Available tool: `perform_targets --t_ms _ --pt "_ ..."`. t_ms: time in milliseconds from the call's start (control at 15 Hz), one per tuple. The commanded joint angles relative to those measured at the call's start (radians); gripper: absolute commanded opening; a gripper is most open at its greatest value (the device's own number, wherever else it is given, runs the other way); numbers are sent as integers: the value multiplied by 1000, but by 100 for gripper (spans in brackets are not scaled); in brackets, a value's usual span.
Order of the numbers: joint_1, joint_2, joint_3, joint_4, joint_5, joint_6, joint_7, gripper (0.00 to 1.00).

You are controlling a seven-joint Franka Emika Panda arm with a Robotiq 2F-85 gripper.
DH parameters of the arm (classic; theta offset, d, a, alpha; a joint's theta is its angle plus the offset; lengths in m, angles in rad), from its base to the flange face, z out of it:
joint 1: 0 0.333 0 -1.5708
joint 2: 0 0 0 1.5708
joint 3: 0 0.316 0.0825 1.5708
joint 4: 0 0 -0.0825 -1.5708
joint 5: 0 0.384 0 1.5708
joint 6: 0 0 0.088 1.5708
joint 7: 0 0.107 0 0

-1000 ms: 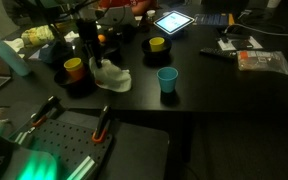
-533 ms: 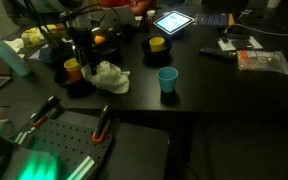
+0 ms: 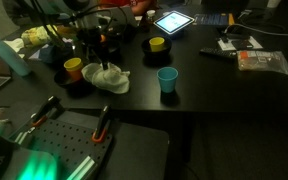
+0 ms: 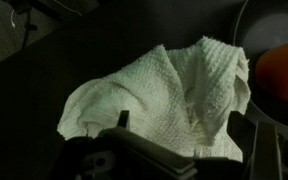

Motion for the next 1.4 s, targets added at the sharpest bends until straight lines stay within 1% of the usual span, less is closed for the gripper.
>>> perform_targets --t_ms 0,333,400,533,667,800,867,933,1000,1133,1333 --pt "-17 30 11 -28 59 64 1 100" --pt "-46 69 54 -47 187 56 -18 100" --pt "-45 79 58 -51 202 73 -20 100" --pt "-34 102 57 -59 204 138 -27 100" --pt "4 134 29 -64 160 231 -13 100" --pt "19 163 21 -64 152 280 -11 100" --pt "29 181 11 -61 146 291 -8 93" --pt "25 193 16 -60 153 294 -13 75" --pt "38 197 5 -60 150 293 -4 66" --pt "43 185 6 -58 151 276 -7 49" --pt "83 155 -28 -49 118 238 8 29"
